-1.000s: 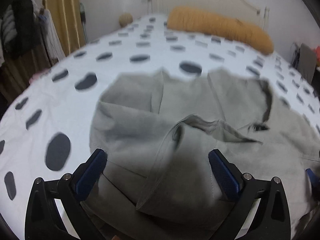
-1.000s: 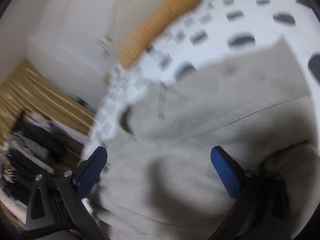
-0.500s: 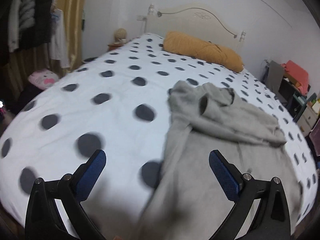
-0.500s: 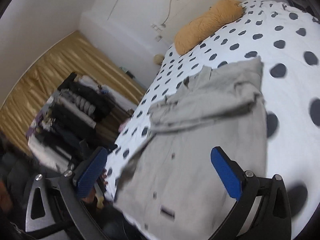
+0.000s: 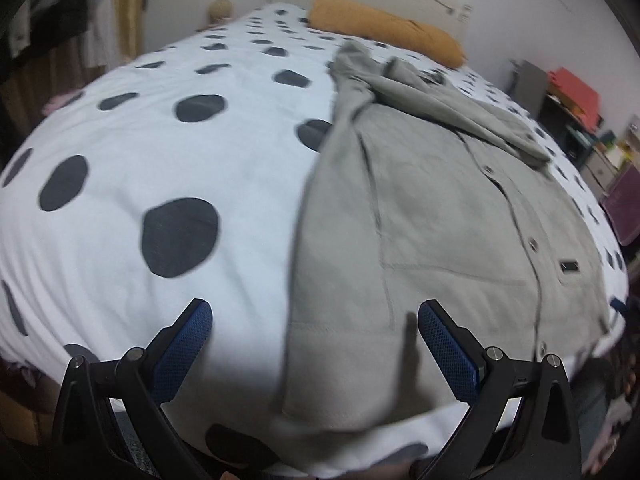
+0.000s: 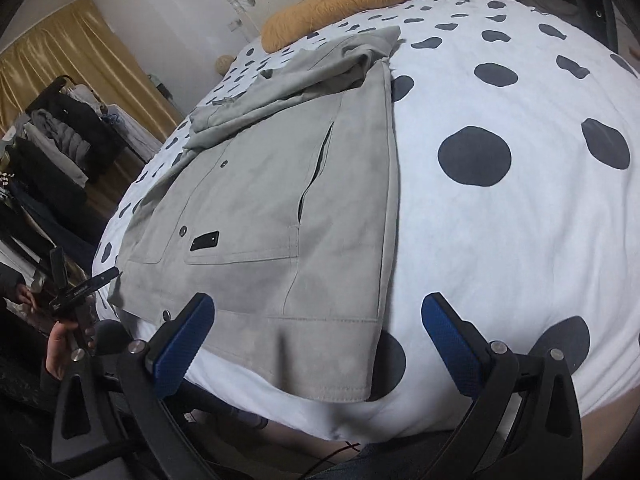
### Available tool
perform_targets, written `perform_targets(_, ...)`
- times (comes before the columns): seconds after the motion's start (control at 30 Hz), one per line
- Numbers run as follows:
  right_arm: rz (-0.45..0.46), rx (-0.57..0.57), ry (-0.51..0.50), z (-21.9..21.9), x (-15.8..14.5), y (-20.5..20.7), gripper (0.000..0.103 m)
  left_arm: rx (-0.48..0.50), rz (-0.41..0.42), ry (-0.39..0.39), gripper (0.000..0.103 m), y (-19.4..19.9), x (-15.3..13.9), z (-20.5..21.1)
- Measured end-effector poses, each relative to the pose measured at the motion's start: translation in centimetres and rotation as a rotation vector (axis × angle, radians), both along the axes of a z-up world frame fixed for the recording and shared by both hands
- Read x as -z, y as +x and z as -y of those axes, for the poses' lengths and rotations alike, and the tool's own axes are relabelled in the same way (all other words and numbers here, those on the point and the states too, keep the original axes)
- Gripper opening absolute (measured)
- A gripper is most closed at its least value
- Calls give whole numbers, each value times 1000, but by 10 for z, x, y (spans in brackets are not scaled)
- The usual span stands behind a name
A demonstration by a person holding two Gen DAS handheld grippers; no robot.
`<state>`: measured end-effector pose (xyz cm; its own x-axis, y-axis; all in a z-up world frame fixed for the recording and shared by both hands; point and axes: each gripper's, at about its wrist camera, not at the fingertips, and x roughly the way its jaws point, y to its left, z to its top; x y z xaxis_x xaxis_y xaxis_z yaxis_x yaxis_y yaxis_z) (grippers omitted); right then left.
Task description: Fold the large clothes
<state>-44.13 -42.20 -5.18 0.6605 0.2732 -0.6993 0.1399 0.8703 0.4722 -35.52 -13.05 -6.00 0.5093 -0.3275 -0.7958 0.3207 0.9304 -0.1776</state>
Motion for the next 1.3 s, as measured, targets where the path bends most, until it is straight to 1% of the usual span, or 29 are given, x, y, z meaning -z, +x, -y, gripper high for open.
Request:
perform_targets(0.07, 6, -9, -9, -1, -3, -3, 103, 73, -44, -33, 103, 0, 6, 4)
perform_targets(0.1, 6, -10, -15, -1, -5, 0, 103, 121, -82, -82, 103, 3, 11, 5)
perform_targets(0.27, 1, -18, -32, 1, -9, -5, 103, 217, -162, -253, 103, 20, 18, 1)
perform_targets(0.33, -12, -21, -33, 1, -6, -4, 103, 249, -182, -278, 103, 26, 17, 1)
perform_targets(0.47, -40, -20, -52, 3, 0, 1, 103, 249, -211, -270, 100, 30, 17, 3)
perform_targets(0.5, -41, -16, -56, 4, 0, 1, 103, 245, -212, -248, 95, 30, 15, 5)
perform_targets(0.53, -42, -11, -60, 6, 0, 2, 103, 240, -209, -232, 87, 30, 16, 6)
perform_targets(0.57, -43, -4, -66, 7, 0, 3, 103, 237, -201, -211, 84, 27, 15, 8)
perform_targets(0.6, -42, 6, -75, 9, -1, 3, 103, 230, -191, -167, 77, 26, 14, 11)
perform_targets(0.63, -40, 16, -83, 11, -1, 3, 103, 228, -182, -132, 73, 28, 16, 11)
perform_targets(0.7, -43, 33, -81, 16, -1, 4, 103, 236, -156, -100, 73, 25, 15, 15)
perform_targets(0.8, -83, 17, -60, 23, 8, 9, 103, 236, -143, -84, 73, 25, 16, 17)
perform_targets(0.87, -100, -39, 27, 23, 19, 14, 103, 233, -144, -88, 74, 25, 15, 16)
perform_targets(0.9, -116, -82, 90, 19, 25, 18, 103, 243, -143, -94, 74, 24, 13, 17)
perform_targets(0.93, -112, -131, 138, 13, 27, 20, 103, 252, -143, -103, 74, 23, 12, 16)
perform_targets(0.97, -107, -163, 159, 7, 28, 22, 103, 257, -144, -106, 74, 21, 12, 20)
perform_targets(1.0, -111, -183, 158, 0, 29, 26, 103, 266, -152, -113, 74, 21, 12, 21)
perform_targets(1.03, -125, -176, 122, -5, 31, 30, 103, 276, -163, -125, 74, 22, 13, 21)
perform_targets(1.07, -140, -170, 115, -6, 34, 34, 103, 279, -171, -133, 74, 22, 13, 21)
perform_targets(1.1, -148, -159, 134, -4, 36, 37, 103, 284, -174, -144, 74, 22, 13, 20)
perform_targets(1.17, -133, -135, 190, 2, 37, 39, 103, 304, -186, -180, 74, 22, 9, 17)
perform_targets(1.23, -126, -137, 210, 5, 37, 38, 103, 330, -193, -212, 74, 21, 6, 15)
perform_targets(1.3, -121, -141, 222, 6, 37, 38, 103, 325, -235, -249, 74, 28, 8, 11)
